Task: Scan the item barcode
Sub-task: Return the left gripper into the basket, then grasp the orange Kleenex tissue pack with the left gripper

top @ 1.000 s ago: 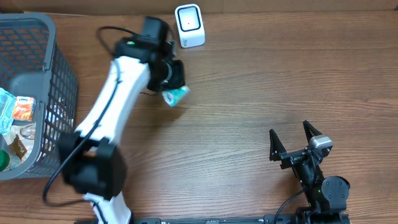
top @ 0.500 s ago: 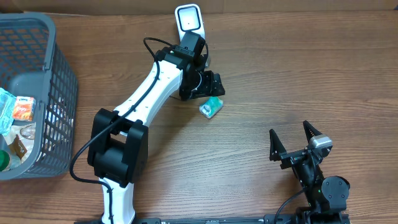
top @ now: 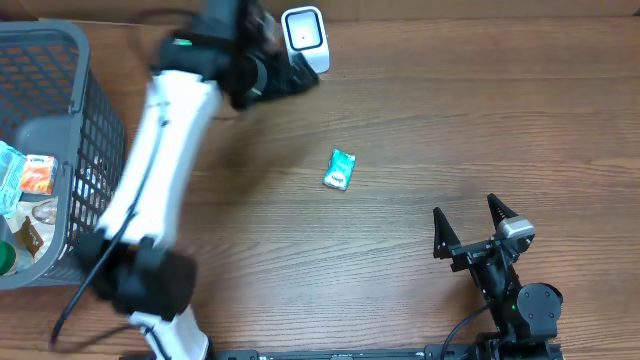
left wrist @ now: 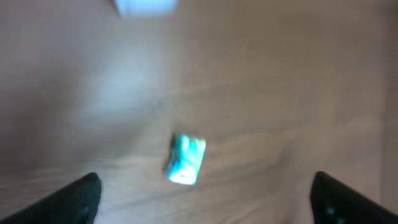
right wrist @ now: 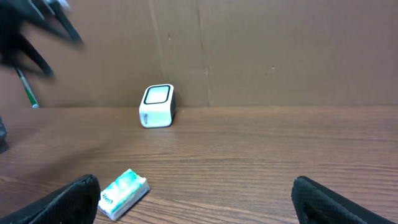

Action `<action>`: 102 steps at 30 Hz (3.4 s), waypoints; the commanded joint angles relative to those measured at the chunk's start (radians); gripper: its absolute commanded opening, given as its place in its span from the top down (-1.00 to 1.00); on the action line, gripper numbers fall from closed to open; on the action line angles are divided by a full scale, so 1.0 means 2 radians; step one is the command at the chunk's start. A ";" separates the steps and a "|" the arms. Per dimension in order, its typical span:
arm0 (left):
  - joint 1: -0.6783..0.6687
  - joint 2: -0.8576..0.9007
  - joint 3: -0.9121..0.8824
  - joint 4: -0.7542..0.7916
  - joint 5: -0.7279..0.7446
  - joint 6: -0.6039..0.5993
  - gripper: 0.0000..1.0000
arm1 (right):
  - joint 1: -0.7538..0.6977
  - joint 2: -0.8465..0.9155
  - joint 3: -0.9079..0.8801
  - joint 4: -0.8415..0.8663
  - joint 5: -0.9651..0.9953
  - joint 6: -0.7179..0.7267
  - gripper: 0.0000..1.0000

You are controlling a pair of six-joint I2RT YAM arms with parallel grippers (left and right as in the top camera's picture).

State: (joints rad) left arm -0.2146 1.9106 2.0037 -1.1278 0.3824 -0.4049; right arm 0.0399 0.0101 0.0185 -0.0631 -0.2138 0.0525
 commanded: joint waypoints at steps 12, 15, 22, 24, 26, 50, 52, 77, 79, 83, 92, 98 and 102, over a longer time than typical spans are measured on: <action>0.270 -0.203 0.076 -0.037 -0.248 0.055 -1.00 | 0.002 -0.004 -0.006 0.003 -0.002 0.002 -1.00; 0.325 -0.189 0.057 -0.036 -0.264 0.055 -1.00 | 0.002 -0.004 -0.006 0.003 -0.002 0.002 -1.00; 0.361 -0.134 0.006 -0.029 -0.316 0.058 -0.99 | 0.002 -0.004 -0.006 0.003 -0.002 0.002 -1.00; 0.364 -0.113 -0.007 -0.021 -0.317 0.071 -0.95 | 0.002 -0.004 -0.006 0.003 -0.002 0.002 -1.00; 0.367 -0.089 -0.021 -0.011 -0.319 0.093 -0.80 | 0.002 -0.004 -0.006 0.003 -0.002 0.002 -1.00; 0.395 0.133 -0.028 0.043 -0.399 0.113 -0.40 | 0.002 -0.004 -0.006 0.003 -0.002 0.002 -1.00; 0.398 0.147 -0.028 0.050 -0.399 0.114 -0.41 | 0.002 -0.004 -0.006 0.003 -0.002 0.002 -1.00; 0.398 0.228 -0.028 0.054 -0.348 0.191 0.92 | 0.002 -0.004 -0.006 0.003 -0.002 0.002 -1.00; 0.398 0.223 -0.027 0.041 -0.350 0.191 0.92 | 0.002 -0.004 -0.006 0.003 -0.002 0.002 -1.00; 0.398 0.200 -0.012 0.019 -0.350 0.171 0.92 | 0.002 -0.004 -0.006 0.003 -0.002 0.002 -1.00; 0.394 0.041 0.021 0.002 -0.263 0.134 0.92 | 0.002 -0.004 -0.006 0.003 -0.002 0.002 -1.00; 0.394 -0.105 0.021 0.024 -0.120 0.120 0.91 | 0.002 -0.004 -0.006 0.003 -0.002 0.002 -0.99; 0.393 -0.164 0.021 0.035 -0.038 0.106 0.92 | 0.002 -0.004 -0.006 0.003 -0.002 0.002 -1.00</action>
State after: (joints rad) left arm 0.5777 1.6573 2.0415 -1.0664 0.0811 -0.1558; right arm 0.0399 0.0101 0.0185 -0.0635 -0.2134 0.0525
